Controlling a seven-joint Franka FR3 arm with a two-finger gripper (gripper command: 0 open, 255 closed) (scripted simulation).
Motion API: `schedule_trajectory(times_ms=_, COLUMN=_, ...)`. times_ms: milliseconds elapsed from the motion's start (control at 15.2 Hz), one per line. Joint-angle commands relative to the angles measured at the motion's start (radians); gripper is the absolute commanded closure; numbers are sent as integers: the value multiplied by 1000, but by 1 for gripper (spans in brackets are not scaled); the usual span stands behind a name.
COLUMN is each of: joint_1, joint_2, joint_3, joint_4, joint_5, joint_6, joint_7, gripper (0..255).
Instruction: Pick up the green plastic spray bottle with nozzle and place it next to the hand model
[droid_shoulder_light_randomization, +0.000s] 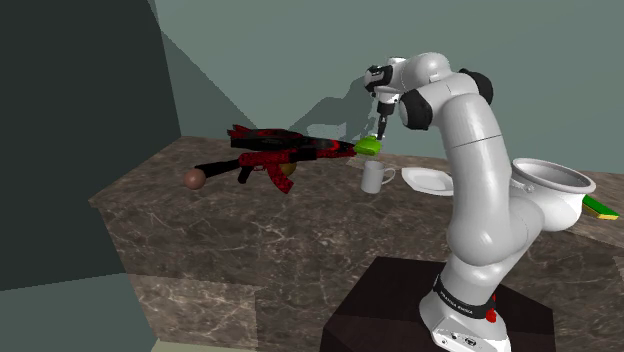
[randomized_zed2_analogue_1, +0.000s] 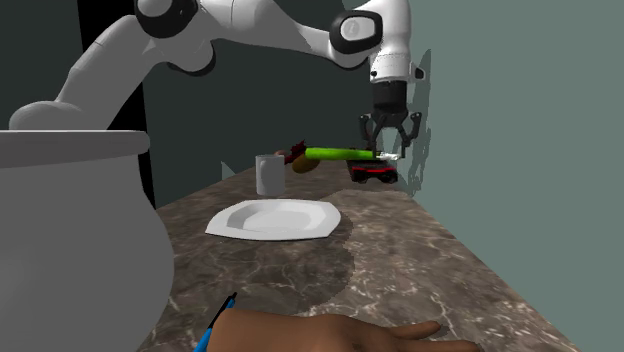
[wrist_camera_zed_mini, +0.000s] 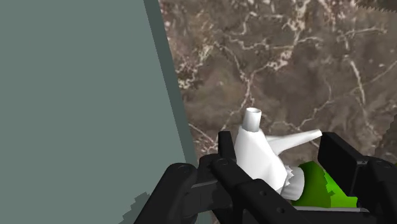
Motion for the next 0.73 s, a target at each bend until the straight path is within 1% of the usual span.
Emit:
schedule_trajectory(times_ms=0, joint_1=-2, joint_2=-5, joint_3=-2, joint_4=15, joint_5=-3, joint_6=-19, joint_7=2, gripper=255)
schedule_trajectory(times_ms=330, joint_1=-71, joint_2=-26, joint_3=-21, joint_4=-24, joint_5=0, joint_6=-6, joint_7=-96, gripper=255)
schedule_trajectory(times_ms=660, joint_1=-156, joint_2=-21, joint_3=-33, joint_4=-21, joint_5=12, joint_6=-10, joint_7=-192, gripper=255)
